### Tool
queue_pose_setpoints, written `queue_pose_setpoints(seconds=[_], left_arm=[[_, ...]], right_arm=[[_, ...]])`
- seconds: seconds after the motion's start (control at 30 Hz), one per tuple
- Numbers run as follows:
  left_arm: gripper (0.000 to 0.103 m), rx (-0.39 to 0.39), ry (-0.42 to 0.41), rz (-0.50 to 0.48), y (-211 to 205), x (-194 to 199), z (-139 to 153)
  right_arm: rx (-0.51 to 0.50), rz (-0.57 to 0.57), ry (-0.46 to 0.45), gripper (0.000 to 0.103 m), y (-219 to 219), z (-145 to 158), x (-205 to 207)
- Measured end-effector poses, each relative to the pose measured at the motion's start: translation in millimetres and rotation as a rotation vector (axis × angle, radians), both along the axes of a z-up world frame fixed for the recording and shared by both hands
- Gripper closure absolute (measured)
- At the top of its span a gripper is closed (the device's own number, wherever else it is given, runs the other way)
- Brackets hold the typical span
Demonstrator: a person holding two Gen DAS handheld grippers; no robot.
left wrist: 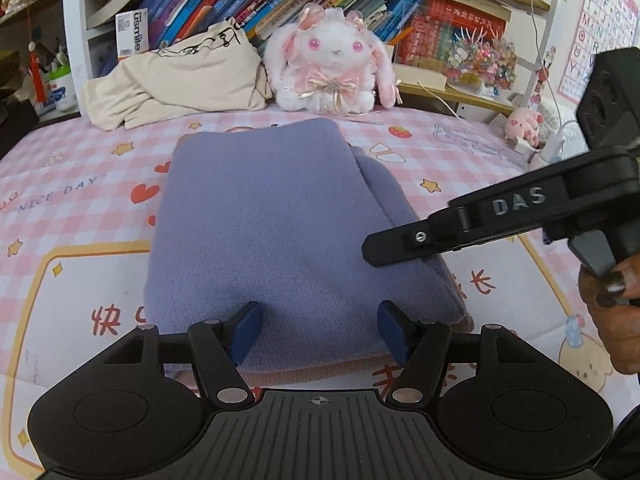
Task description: Fold clothes
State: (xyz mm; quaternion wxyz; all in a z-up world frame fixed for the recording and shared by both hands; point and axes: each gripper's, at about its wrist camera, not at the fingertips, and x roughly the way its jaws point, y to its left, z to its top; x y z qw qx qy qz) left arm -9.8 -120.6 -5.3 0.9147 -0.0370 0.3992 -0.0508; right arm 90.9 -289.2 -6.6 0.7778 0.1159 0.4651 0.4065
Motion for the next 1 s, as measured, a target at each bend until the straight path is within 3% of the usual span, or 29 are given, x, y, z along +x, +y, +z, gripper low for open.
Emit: queue_pose_setpoints(seconds=[0.17, 0.27, 0.4, 0.53, 0.6, 0.83, 1.0], left_arm=[[0.037, -0.004, 0.007, -0.006, 0.7, 0.6, -0.8], [0.037, -0.006, 0.012, -0.01, 1.2, 0.9, -1.3], [0.036, 0.011, 0.004, 0.008, 1.5, -2.8, 6.4], [0.02, 0.046, -0.023, 0.044, 2.4, -10.3, 20.0], [0.018, 0.07, -0.065, 0.079, 8.7, -17.3, 28.5], [0.016, 0.013, -0.075, 0.176, 46.8, -18.8, 34.2], [0.016, -0.036, -0.043, 0.155, 65.9, -8.2, 25.3]], right_arm=[[0.003, -0.003, 0.0, 0.086, -2.0, 3.8, -3.2], [-0.055, -0.014, 0.04, 0.086, 0.1, -10.5, 2.6], [-0.037, -0.021, 0.071, 0.086, -3.0, -19.6, 4.8], [-0.041, -0.019, 0.067, 0.084, -2.1, -18.6, 2.9], [-0.035, -0.03, 0.074, 0.083, -4.6, -18.5, 2.3], [-0.084, -0.068, 0.005, 0.065, -16.2, -3.6, -15.1], [-0.129, -0.143, -0.071, 0.056, -20.4, 7.7, -30.7]])
